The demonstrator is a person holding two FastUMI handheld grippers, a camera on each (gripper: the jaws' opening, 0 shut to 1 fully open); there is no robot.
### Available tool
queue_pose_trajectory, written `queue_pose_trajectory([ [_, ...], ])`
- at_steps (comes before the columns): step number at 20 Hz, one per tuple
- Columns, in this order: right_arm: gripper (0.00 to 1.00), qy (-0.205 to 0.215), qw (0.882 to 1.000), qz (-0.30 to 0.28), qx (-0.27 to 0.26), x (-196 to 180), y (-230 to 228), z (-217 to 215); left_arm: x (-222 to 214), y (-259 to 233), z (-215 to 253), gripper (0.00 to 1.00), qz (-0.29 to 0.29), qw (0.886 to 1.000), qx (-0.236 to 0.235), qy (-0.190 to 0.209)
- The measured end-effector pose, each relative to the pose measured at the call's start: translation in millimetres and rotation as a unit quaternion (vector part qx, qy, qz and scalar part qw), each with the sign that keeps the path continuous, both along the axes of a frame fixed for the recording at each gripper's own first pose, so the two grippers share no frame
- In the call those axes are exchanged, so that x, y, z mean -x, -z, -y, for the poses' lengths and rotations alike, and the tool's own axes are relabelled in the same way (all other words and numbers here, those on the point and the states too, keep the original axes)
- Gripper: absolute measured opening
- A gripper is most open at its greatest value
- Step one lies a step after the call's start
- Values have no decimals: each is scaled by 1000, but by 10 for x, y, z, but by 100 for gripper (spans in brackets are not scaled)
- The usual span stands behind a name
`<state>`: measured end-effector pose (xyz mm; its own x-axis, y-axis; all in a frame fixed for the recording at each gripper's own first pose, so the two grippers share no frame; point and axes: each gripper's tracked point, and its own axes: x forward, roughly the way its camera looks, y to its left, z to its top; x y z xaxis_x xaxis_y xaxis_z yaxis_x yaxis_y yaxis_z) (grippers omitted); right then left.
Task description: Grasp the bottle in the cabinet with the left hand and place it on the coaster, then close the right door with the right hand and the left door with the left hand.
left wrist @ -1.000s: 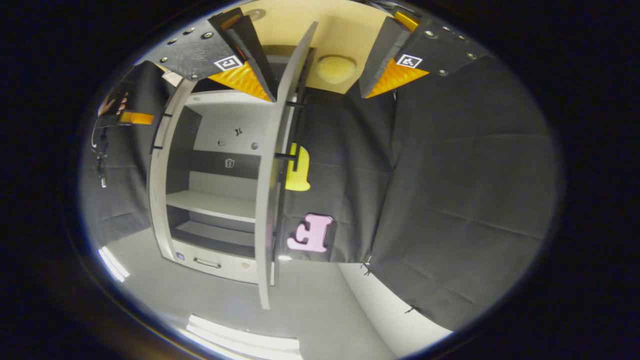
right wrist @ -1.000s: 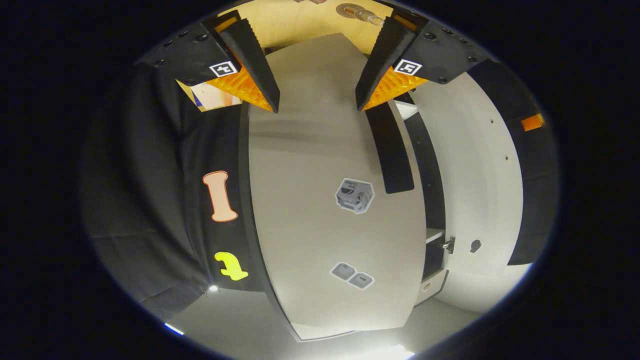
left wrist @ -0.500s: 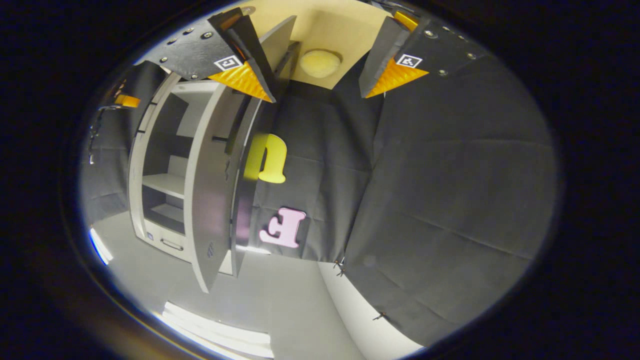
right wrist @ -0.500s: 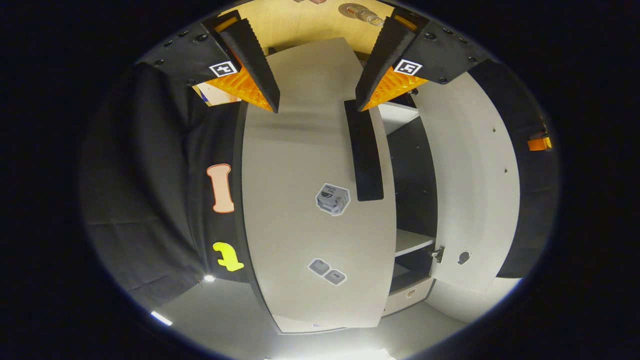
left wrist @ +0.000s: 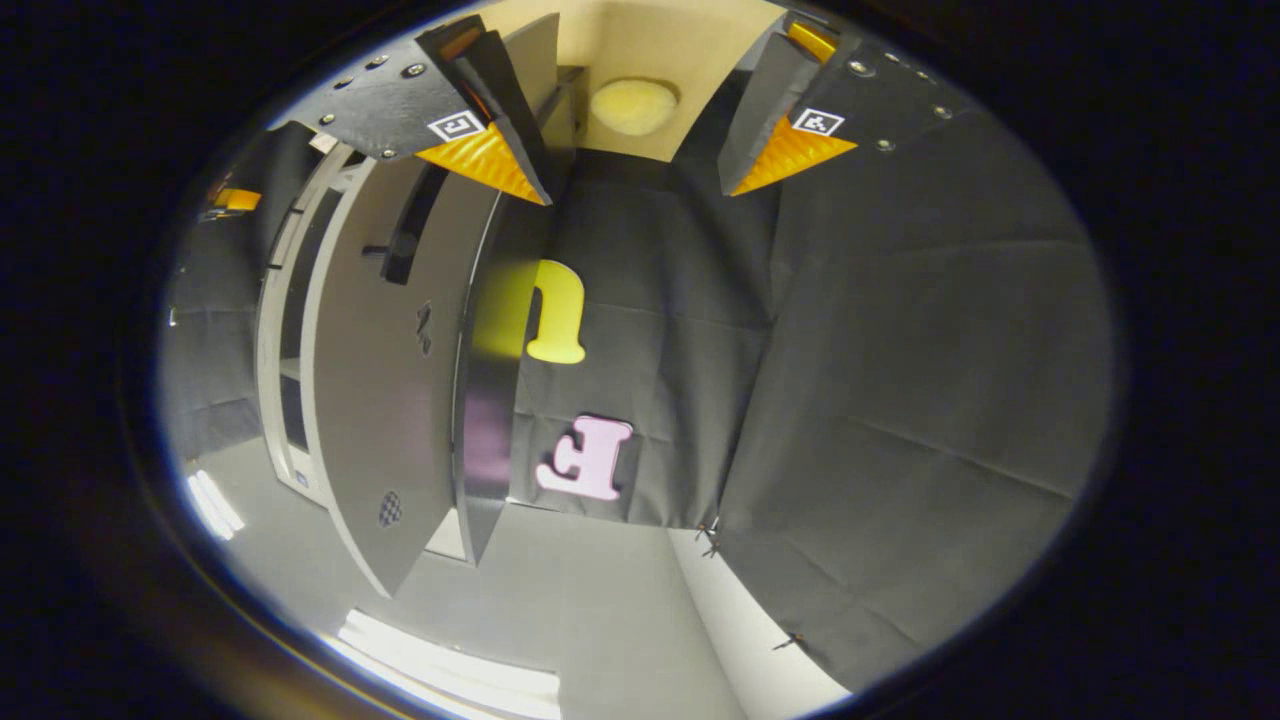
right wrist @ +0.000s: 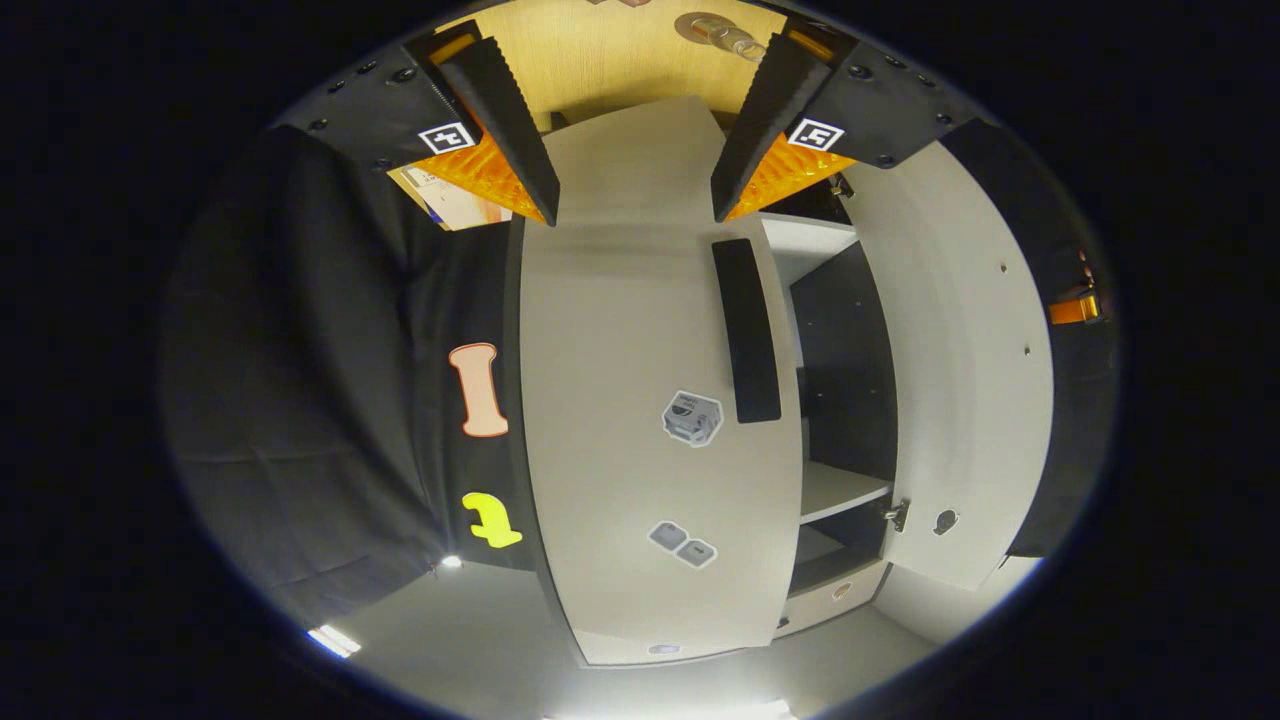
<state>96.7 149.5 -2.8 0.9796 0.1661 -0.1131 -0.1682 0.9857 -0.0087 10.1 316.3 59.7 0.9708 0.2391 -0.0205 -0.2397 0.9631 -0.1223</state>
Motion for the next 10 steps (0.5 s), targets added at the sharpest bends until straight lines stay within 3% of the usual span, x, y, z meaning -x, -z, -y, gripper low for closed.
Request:
queue_pose_trajectory([
  [4,98,33,999,-4,-9,81,73,118,-249,-33,99,95,-3,999,-32,41],
  [10,98,68,997,-17,-26,193,226,247,-693,24,486,95,-7,994,-35,108],
])
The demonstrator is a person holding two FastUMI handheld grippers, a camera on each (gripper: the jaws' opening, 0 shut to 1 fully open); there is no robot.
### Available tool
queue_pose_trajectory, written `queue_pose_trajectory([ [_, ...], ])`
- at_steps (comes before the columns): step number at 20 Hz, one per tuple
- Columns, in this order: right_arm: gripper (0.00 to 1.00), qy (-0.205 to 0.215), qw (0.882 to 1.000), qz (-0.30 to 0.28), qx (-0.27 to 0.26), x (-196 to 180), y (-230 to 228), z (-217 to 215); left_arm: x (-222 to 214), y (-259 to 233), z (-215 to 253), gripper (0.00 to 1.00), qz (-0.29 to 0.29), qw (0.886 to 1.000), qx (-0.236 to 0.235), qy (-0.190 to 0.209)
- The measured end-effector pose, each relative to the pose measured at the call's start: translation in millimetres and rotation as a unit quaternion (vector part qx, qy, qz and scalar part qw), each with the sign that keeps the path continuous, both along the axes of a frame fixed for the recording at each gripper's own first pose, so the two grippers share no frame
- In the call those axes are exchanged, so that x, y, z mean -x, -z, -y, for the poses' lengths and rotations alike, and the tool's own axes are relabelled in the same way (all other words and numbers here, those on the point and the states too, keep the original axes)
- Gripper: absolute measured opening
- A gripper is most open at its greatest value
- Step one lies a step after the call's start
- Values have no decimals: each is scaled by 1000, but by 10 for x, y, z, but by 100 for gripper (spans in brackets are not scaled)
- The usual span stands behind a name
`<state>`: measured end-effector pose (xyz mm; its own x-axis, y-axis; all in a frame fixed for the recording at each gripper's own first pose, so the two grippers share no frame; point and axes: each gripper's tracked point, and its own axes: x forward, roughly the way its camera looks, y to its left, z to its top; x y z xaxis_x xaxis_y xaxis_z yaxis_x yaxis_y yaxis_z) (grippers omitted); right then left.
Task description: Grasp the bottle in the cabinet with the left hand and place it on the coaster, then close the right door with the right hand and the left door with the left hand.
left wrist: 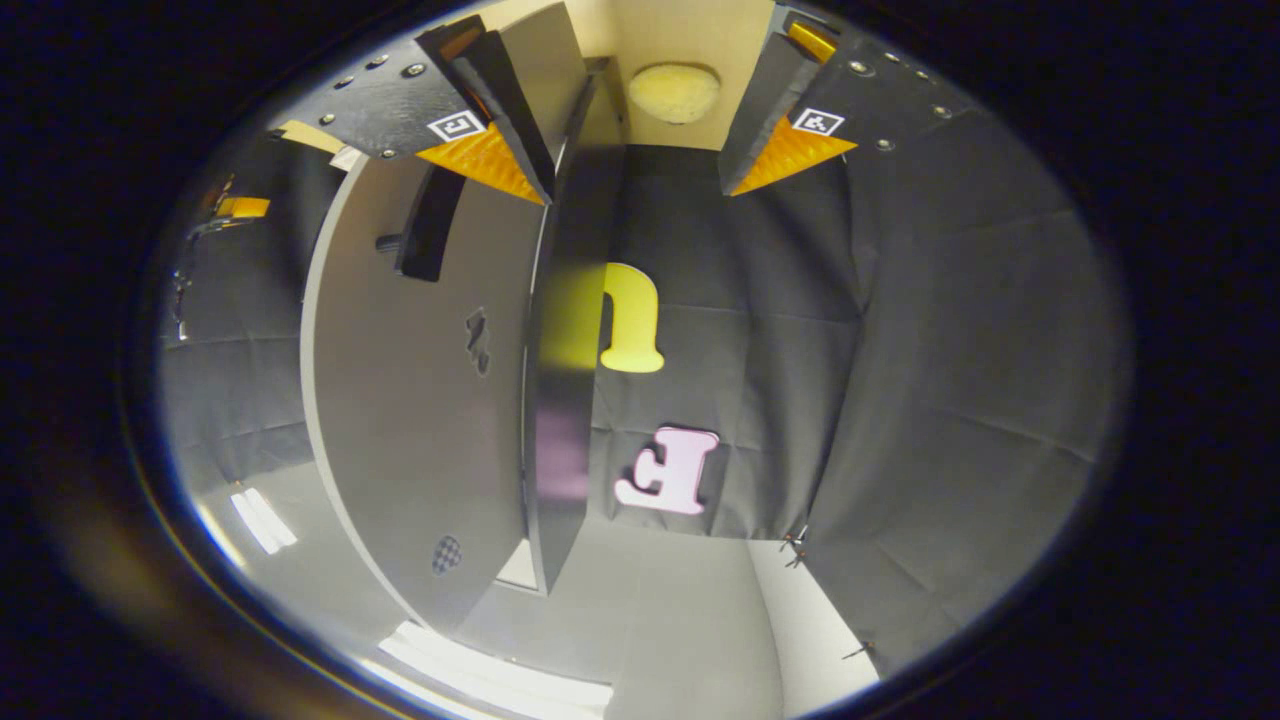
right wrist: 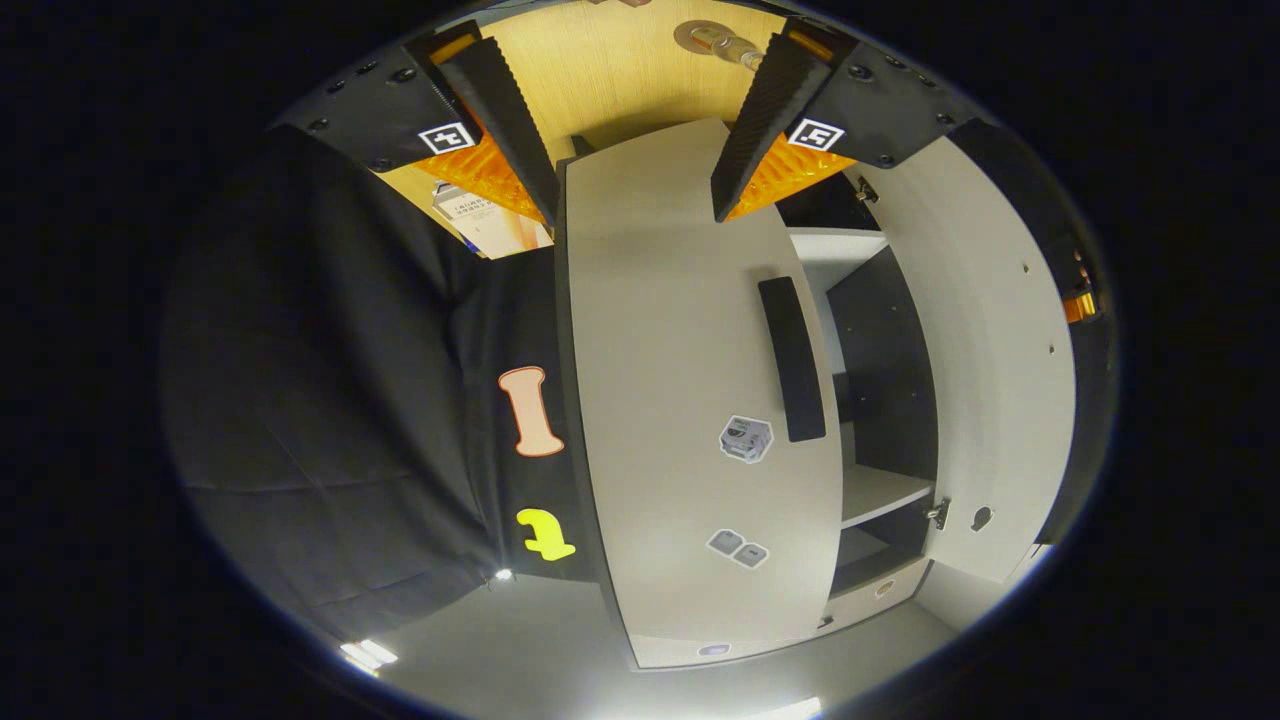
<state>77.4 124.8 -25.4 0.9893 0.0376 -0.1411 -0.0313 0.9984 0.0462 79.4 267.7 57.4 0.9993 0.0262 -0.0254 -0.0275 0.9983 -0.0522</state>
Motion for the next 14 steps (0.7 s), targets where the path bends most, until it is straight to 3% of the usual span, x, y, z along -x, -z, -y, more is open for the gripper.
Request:
queue_pose_trajectory([
  [3,98,12,1000,6,-6,-12,-26,64,-74,11,176,96,-3,1000,-18,20],
  [6,98,16,1000,7,-8,-40,-21,112,-55,-4,213,94,-4,999,-33,16],
  [14,98,19,1000,6,-18,-78,53,204,-92,9,220,94,-13,1000,-24,14],
])
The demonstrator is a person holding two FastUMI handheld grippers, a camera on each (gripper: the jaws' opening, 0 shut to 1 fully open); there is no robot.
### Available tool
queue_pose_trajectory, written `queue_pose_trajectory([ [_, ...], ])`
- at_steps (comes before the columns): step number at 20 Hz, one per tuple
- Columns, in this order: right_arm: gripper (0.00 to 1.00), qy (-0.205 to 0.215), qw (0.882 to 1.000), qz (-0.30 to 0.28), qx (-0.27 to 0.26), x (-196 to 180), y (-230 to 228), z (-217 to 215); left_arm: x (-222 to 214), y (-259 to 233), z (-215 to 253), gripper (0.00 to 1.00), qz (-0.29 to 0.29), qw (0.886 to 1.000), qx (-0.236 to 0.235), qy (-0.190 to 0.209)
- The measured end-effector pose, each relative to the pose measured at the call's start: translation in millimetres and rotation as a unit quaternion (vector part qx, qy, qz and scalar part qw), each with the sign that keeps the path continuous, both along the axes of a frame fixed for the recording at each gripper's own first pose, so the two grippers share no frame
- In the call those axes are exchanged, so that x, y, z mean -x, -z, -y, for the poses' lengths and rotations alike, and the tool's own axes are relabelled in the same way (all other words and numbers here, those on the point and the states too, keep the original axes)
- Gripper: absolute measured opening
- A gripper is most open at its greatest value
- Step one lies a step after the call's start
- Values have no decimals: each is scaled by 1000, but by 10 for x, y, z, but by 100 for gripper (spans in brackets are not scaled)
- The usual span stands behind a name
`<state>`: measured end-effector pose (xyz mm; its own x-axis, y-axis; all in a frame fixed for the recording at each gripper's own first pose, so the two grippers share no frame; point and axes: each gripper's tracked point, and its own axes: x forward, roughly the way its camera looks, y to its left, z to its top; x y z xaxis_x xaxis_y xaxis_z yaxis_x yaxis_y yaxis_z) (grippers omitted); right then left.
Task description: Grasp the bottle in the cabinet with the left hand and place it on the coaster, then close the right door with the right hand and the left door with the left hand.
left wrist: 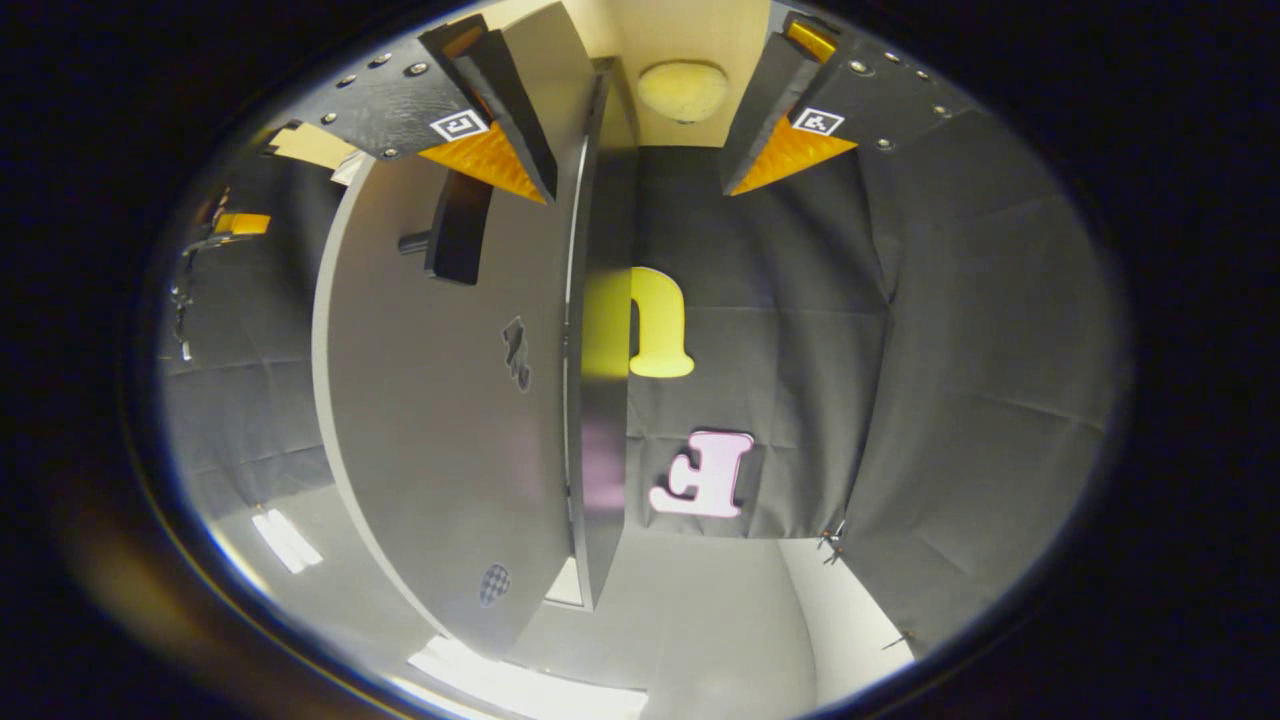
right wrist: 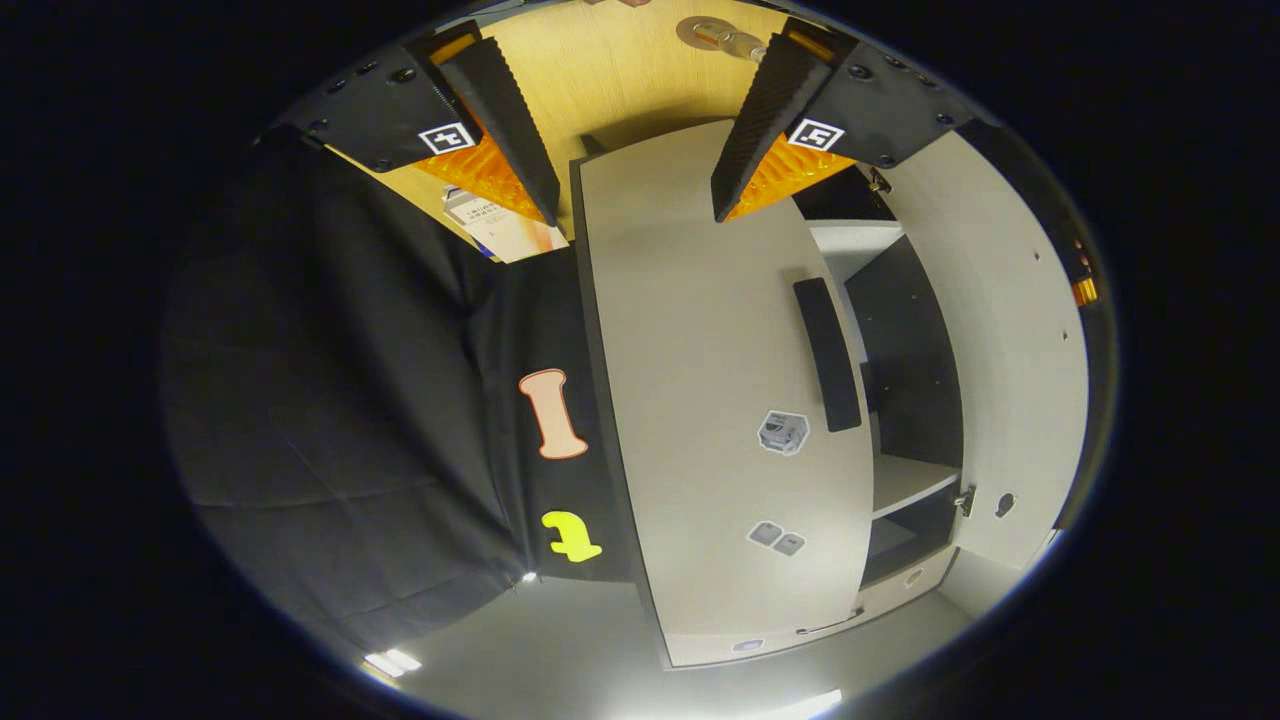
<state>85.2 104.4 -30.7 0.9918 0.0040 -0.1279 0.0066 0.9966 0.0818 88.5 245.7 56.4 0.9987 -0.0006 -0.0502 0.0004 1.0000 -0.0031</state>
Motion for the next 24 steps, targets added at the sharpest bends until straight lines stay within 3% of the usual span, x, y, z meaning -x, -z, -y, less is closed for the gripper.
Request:
queue_pose_trajectory([
  [15,98,4,1000,2,-13,-66,15,353,-182,10,951,94,-12,999,-15,45],
  [19,98,15,1000,3,-12,-78,2,463,-383,-22,1197,94,-3,999,-19,39],
  [24,98,32,999,6,-9,-54,26,514,-676,-6,1751,94,11,997,-1,81],
])
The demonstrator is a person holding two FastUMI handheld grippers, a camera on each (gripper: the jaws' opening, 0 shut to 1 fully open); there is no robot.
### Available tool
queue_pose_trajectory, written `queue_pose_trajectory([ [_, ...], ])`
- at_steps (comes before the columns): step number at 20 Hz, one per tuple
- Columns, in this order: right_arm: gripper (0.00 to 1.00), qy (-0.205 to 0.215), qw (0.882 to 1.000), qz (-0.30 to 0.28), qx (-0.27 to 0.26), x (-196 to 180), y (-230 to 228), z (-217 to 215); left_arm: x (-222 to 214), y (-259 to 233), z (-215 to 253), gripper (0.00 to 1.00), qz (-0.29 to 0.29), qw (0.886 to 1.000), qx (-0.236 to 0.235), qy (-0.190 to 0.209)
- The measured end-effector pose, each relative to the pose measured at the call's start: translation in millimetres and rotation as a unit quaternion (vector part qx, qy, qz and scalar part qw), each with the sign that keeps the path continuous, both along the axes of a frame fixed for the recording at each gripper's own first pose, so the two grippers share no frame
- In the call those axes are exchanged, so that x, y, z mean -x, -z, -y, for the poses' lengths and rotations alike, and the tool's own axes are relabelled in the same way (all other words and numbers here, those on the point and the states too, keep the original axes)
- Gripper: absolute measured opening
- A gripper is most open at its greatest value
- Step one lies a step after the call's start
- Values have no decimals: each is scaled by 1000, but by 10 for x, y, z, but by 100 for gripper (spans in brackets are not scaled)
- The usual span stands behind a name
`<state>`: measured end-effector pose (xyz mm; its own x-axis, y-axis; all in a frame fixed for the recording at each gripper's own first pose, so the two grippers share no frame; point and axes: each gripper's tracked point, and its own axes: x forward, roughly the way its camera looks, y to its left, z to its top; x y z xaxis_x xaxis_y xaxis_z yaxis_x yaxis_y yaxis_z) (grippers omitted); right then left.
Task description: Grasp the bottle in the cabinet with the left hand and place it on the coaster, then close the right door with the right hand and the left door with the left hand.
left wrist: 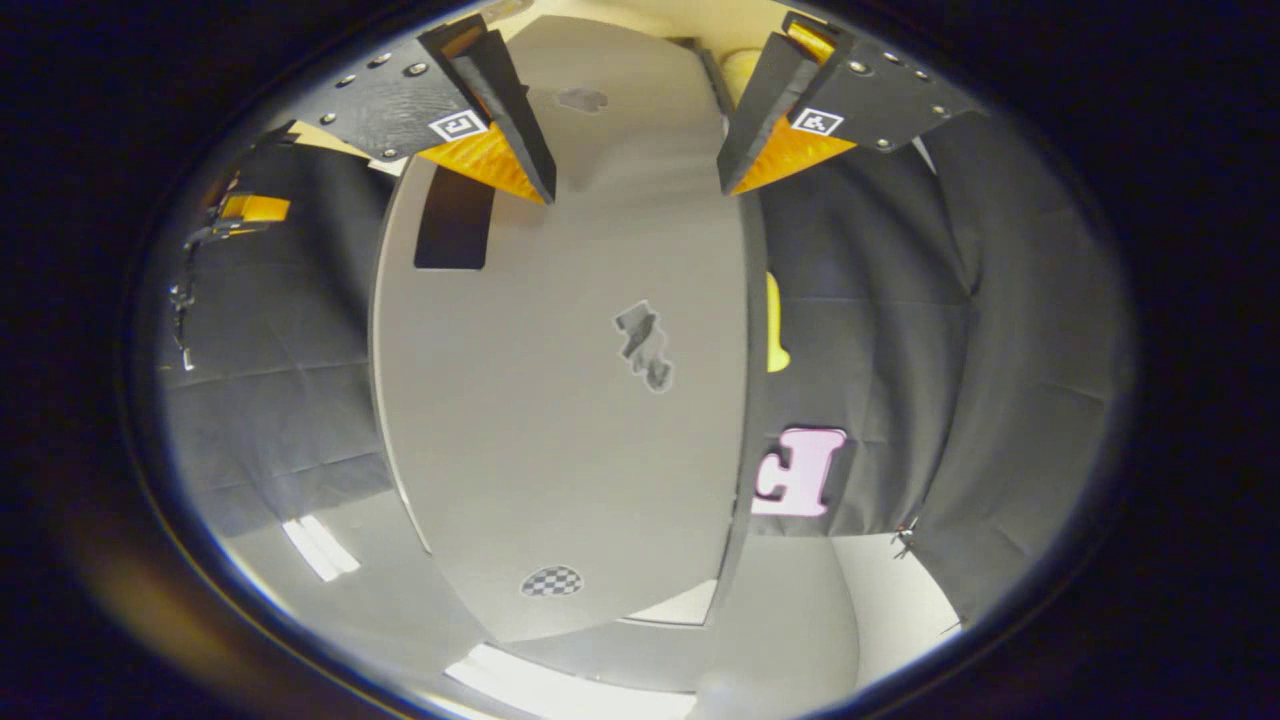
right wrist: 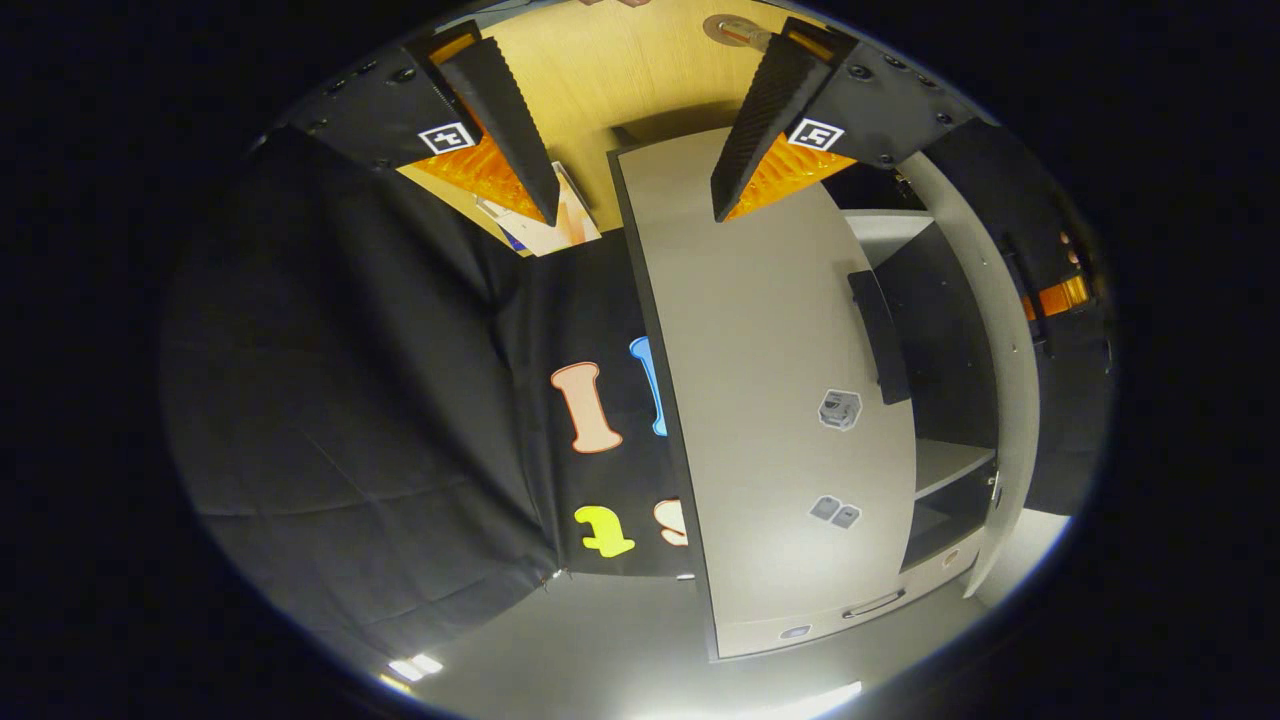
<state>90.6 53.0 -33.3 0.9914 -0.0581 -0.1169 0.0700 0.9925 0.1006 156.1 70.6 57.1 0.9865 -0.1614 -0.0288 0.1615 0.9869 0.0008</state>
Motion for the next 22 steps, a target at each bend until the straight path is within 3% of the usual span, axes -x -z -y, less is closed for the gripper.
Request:
queue_pose_trajectory([
  [5,98,8,1000,4,11,34,13,-62,97,-49,-155,94,21,999,-14,-31],
  [11,98,-10,1000,6,12,19,68,-319,505,55,-641,94,31,997,49,-60],
  [15,98,-25,999,15,19,-36,23,-515,778,181,-1027,94,28,993,41,-108],
  [18,98,-27,999,21,28,-64,18,-609,999,276,-1265,93,25,985,43,-166],
  [22,98,-28,999,21,26,-35,59,-693,1178,421,-1214,94,24,980,47,-193],
])
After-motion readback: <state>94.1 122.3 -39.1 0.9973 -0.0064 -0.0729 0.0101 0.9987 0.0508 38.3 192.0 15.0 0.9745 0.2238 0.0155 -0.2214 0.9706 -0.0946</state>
